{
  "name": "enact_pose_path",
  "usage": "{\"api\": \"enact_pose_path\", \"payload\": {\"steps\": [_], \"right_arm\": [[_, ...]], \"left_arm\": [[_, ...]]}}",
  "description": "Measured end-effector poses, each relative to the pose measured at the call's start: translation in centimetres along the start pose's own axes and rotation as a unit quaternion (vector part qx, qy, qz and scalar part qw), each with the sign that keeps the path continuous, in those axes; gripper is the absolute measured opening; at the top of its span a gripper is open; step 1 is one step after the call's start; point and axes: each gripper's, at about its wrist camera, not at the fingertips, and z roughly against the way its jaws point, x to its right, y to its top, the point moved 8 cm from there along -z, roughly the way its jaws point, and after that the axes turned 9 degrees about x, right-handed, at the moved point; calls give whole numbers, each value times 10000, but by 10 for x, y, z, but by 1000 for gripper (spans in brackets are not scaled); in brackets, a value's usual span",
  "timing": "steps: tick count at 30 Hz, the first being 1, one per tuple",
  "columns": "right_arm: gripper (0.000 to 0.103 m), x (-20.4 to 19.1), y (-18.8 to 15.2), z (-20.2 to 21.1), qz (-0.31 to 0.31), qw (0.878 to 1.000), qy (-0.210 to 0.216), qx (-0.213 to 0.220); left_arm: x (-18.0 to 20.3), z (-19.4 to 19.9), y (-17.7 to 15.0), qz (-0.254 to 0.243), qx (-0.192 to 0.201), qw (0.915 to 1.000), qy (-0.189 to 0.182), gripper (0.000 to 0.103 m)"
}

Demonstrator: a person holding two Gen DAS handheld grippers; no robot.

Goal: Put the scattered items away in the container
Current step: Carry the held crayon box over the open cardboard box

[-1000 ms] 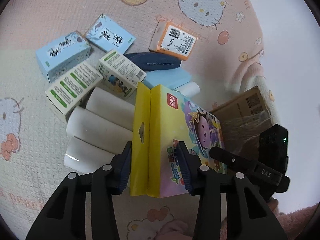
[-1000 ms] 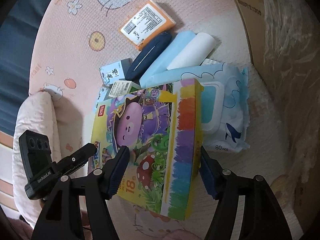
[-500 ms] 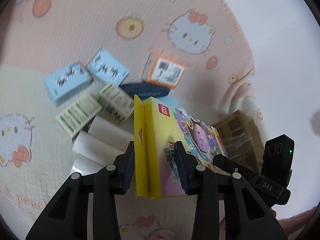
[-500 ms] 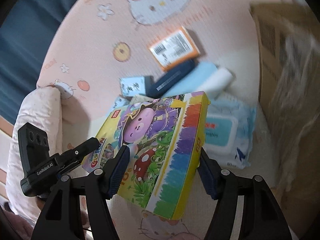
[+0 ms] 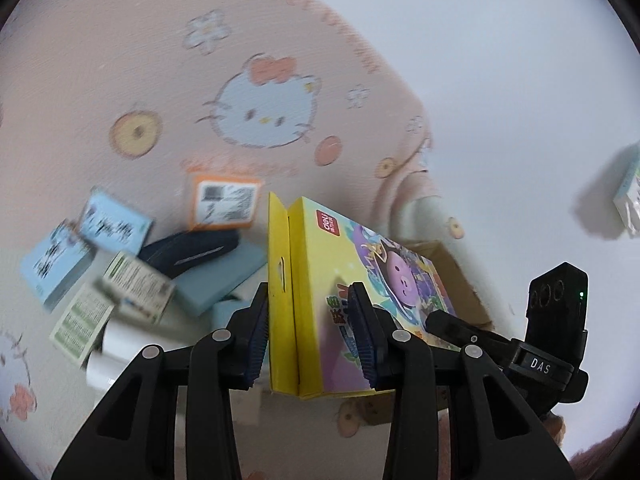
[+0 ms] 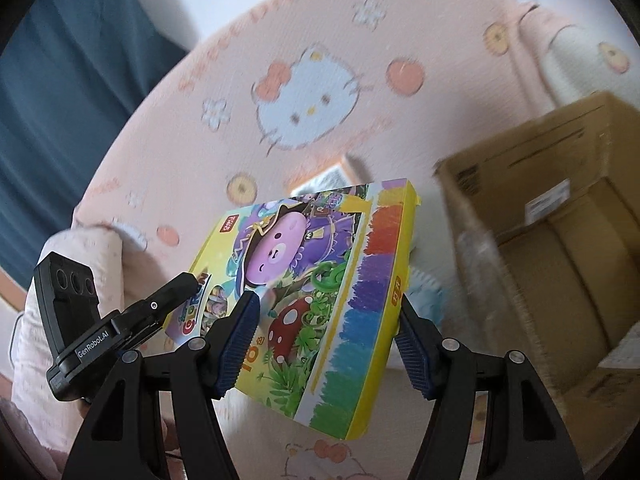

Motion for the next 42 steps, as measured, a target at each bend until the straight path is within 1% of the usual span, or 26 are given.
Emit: {"api": "enact_pose_path", "payload": {"steps": [3, 5, 9, 13, 20, 24, 28, 31, 35, 42], "right_arm": [[65, 9, 13, 15, -76, 9998, -22, 187], [65, 16, 20, 25, -160, 9994, -66, 294], [65, 33, 28, 46, -348, 9980, -227, 471], [65, 61, 29, 68, -507, 9957, -516, 573], [65, 109, 33, 99, -750, 9899, -1042, 605], [65, 135, 31, 110, -917, 9865, -1232, 568], [65, 159, 30, 117, -1222, 9813, -1370, 574], [65, 173, 29, 124, -1375, 9765, -1543, 610], [65, 190, 28, 135, -1563, 9699, -1745, 663], [65, 216, 31, 150, -1851, 9569, -2108, 749]], "left_arm": [[23, -9, 9, -232, 39, 9996, -149, 42], [35, -16, 10, -262, 7, 9994, -223, 42], [61, -33, 4, -380, -86, 9985, -390, 42], [91, -56, -9, -454, -388, 9961, -648, 42], [132, -95, -39, -332, -900, 9914, -891, 42], [149, -115, -51, -465, -1136, 9878, -963, 42], [166, -139, -58, -705, -1388, 9825, -1020, 42], [181, -159, -66, -867, -1621, 9765, -1122, 42], [196, -185, -74, -814, -1892, 9709, -1220, 42], [223, -224, -88, -1007, -2319, 9584, -1325, 42]]}}
